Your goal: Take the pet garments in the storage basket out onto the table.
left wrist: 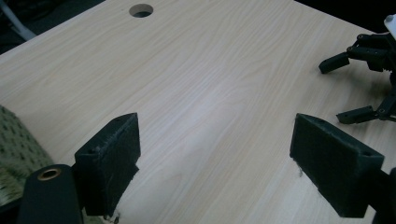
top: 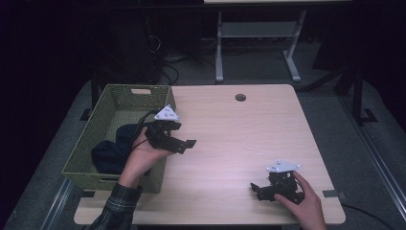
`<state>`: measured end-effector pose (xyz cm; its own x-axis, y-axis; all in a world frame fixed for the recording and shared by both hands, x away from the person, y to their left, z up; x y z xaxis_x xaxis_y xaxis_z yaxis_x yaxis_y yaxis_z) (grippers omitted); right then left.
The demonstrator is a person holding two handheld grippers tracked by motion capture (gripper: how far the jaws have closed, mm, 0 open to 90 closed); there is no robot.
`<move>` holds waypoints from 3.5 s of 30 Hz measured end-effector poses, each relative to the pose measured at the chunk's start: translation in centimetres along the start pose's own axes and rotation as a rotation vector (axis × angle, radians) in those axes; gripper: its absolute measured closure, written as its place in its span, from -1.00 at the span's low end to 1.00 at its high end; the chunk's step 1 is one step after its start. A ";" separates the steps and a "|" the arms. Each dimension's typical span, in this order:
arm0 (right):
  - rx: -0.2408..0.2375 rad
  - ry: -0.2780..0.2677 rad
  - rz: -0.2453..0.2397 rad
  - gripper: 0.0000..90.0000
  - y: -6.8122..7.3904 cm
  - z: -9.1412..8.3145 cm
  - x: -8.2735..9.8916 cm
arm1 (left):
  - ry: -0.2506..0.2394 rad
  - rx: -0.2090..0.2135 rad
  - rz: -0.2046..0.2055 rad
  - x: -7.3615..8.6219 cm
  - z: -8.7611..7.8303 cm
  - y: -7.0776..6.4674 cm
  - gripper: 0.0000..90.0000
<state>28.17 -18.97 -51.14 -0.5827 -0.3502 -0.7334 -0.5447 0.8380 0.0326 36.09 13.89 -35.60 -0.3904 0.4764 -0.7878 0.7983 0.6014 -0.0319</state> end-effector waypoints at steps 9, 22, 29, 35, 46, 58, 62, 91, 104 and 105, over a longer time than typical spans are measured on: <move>0.000 -0.002 -0.004 -1.00 0.0 0.0 0.0 | -0.008 -0.059 -0.038 0.9 -2.1 2.4 -0.59; 0.000 -0.002 -0.005 -1.00 0.0 0.0 0.0 | 0.001 -0.139 -0.089 2.5 -4.5 5.2 -0.59; 0.000 -0.002 -0.003 -1.00 0.0 0.0 0.0 | 0.009 -0.184 -0.099 3.4 -5.9 6.6 -0.61; 0.000 -0.002 -0.005 -1.00 0.0 0.0 0.0 | 0.029 -0.226 -0.122 4.4 -7.0 7.7 -0.61; 0.000 -0.002 -0.005 -1.00 0.0 0.0 0.0 | 0.106 -0.256 -0.162 6.5 -7.1 9.3 -0.61; 0.000 -0.002 -0.005 -1.00 0.0 0.0 0.0 | 0.213 -0.280 -0.206 9.2 -6.2 11.1 -0.63; 0.000 -0.002 -0.004 -1.00 0.0 0.0 0.0 | 0.243 -0.273 -0.220 9.9 -5.6 11.4 -0.64; -0.001 -0.002 -0.006 -1.00 0.0 0.0 0.0 | 0.505 -0.211 -0.232 13.6 -0.4 11.3 -0.42; -0.002 -0.001 -0.006 -1.00 0.0 0.0 0.0 | 0.431 -0.201 -0.321 12.6 -2.2 11.9 0.55; -0.002 -0.001 -0.006 -1.00 0.0 0.0 0.0 | 0.408 -0.202 -0.322 12.4 -2.4 12.0 0.55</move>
<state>28.17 -19.01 -51.14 -0.5789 -0.3545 -0.7343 -0.5492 0.8351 0.0298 39.74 28.54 -44.27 -0.7782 0.4337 -0.4541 0.5211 0.8496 -0.0815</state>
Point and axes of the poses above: each handheld gripper's, and its own axes: z roughly forward along the jaws, x roughly out of its underside, y roughly to its left, the point moved 4 cm from there along z, roughly forward along the jaws, and after that the axes turned 3 degrees about -y, right-handed, at the moved point
